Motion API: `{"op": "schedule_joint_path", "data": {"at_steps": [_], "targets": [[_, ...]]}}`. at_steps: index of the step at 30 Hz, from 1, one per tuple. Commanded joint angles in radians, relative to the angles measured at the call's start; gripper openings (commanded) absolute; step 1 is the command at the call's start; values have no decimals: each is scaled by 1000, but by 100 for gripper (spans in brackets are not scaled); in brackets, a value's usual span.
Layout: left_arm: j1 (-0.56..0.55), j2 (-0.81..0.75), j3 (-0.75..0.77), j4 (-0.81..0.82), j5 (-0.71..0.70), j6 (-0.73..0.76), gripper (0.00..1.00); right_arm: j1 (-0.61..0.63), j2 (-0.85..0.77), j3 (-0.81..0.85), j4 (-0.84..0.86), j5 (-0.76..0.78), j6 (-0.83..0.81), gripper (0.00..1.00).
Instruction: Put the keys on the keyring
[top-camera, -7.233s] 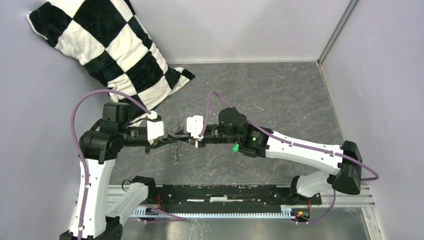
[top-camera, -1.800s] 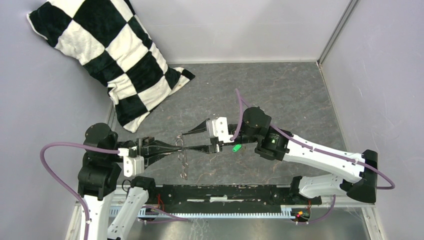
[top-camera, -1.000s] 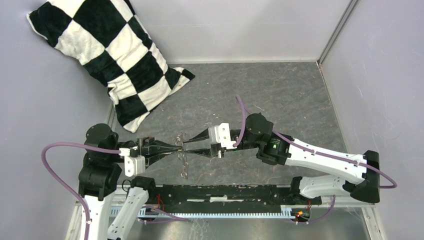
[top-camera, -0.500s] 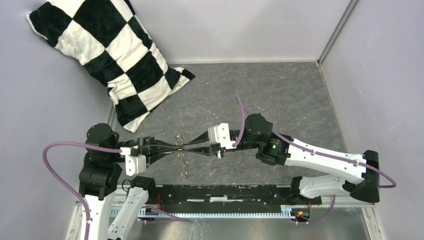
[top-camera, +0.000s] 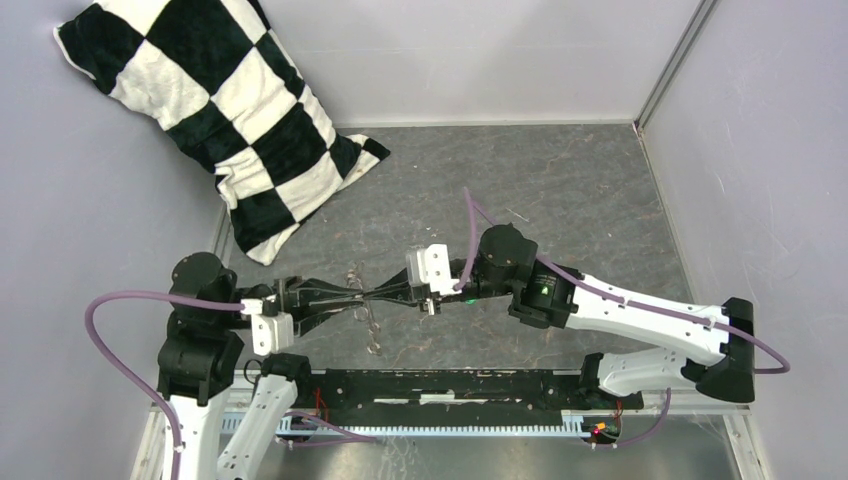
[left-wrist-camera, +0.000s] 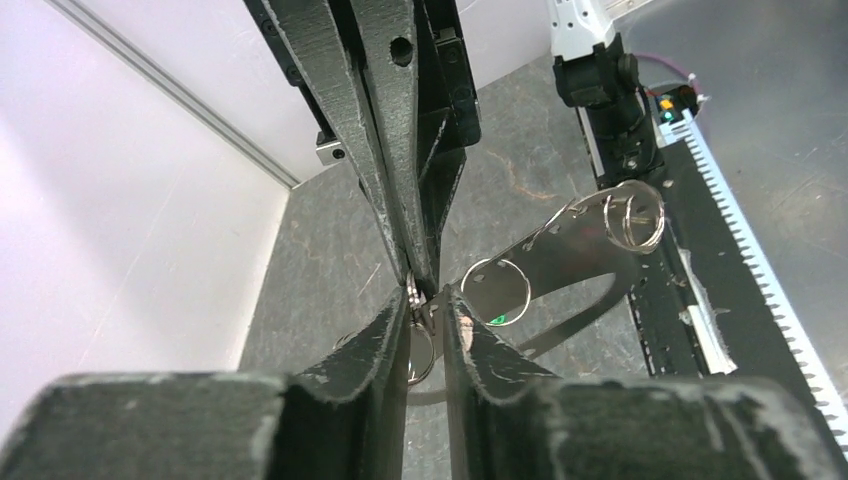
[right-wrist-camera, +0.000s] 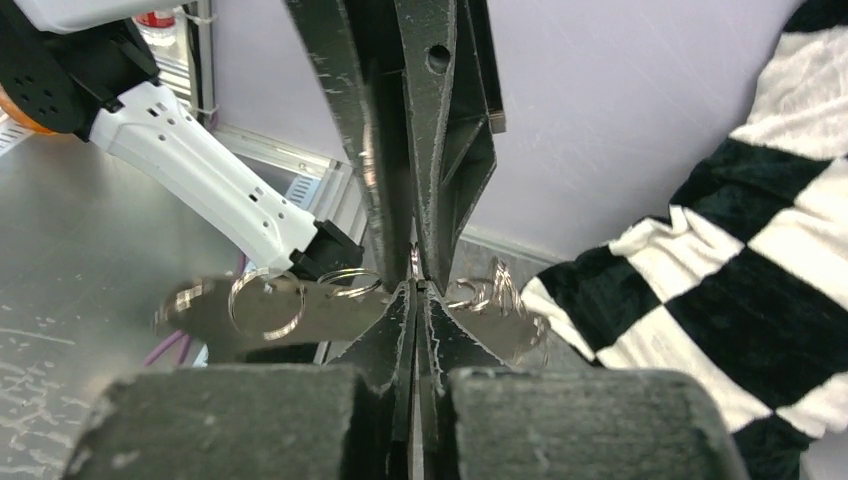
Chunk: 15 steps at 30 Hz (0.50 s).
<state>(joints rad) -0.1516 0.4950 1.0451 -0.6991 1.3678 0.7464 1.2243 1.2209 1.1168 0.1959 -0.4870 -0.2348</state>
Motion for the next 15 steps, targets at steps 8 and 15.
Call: {"op": "schedule_joint_path", "data": {"at_steps": [8, 15], "targets": [[1, 0, -2, -137, -107, 99, 51, 7, 38, 204, -361, 196, -131, 1], [1, 31, 3, -266, -204, 242, 49, 11, 84, 276, -500, 212, -181, 1]]}}
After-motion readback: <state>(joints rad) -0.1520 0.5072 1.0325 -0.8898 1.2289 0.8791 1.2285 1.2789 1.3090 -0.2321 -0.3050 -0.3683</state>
